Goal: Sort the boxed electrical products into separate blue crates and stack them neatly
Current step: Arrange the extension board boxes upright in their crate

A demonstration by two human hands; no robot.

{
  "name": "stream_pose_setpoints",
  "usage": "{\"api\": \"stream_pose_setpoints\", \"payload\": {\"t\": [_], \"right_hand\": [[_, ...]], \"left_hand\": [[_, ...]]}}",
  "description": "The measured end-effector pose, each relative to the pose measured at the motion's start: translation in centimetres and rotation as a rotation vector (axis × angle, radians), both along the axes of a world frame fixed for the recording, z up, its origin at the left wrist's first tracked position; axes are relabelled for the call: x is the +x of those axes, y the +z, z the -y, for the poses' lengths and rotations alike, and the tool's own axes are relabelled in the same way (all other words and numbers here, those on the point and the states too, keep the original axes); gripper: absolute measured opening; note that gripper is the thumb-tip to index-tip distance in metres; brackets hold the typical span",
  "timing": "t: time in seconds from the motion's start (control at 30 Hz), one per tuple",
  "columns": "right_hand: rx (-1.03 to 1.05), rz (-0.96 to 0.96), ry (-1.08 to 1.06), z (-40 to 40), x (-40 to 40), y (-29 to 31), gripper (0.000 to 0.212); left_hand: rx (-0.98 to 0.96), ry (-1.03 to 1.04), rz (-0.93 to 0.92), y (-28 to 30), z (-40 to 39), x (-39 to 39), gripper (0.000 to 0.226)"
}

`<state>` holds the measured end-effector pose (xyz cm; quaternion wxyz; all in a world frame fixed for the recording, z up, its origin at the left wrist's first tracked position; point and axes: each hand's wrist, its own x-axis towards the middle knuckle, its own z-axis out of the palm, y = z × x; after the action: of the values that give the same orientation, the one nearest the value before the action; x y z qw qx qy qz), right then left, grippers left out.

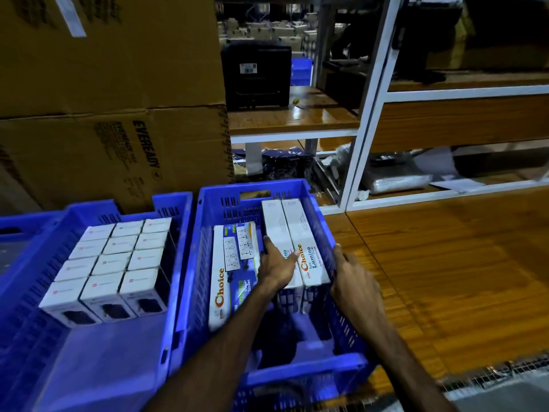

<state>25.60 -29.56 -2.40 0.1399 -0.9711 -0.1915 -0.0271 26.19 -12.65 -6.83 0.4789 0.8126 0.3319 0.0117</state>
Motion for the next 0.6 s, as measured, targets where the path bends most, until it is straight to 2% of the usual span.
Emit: {"api": "stream_pose_setpoints", "payload": {"t": [0.27, 0.3, 0.33, 0.4, 0.43, 0.53, 0.6], "right_hand": [[-0.015, 0.008, -0.013, 0.4, -0.1, 0.2, 0.069], [-0.015, 0.013, -0.022, 0.4, -0.1, 0.2, 0.066], [-0.011, 0.014, -0.034, 0.5, -0.1, 0.2, 0.063], [-0.009, 0.027, -0.054, 0.4, -0.2, 0.3, 0.057], [-0.011, 0.042, -0.063, 0.5, -0.3, 0.3, 0.053], [0.005, 0.135, -0.073, -0.2, -0.8, 0.9, 0.043], [0.045, 0.200, -0.010, -1.5, -1.5, 1.5, 0.037]], "left_hand": [[-0.038, -0.108, 0.024, -1.6, -4.4, 0.6, 0.104], [-0.033, -0.120, 0.020, -0.6, -4.5, 0.0, 0.098], [-0.053, -0.129, 0.044, 1.2, -4.1, -1.1, 0.083], [-0.054, -0.131, 0.064, 3.6, -4.1, -2.8, 0.040], [-0.034, -0.130, 0.073, 3.9, -4.5, -3.0, 0.038], [0.001, -0.085, 0.126, 4.4, -6.3, -4.4, 0.062], [-0.018, -0.029, 0.213, 4.7, -7.3, -5.7, 0.058]]}}
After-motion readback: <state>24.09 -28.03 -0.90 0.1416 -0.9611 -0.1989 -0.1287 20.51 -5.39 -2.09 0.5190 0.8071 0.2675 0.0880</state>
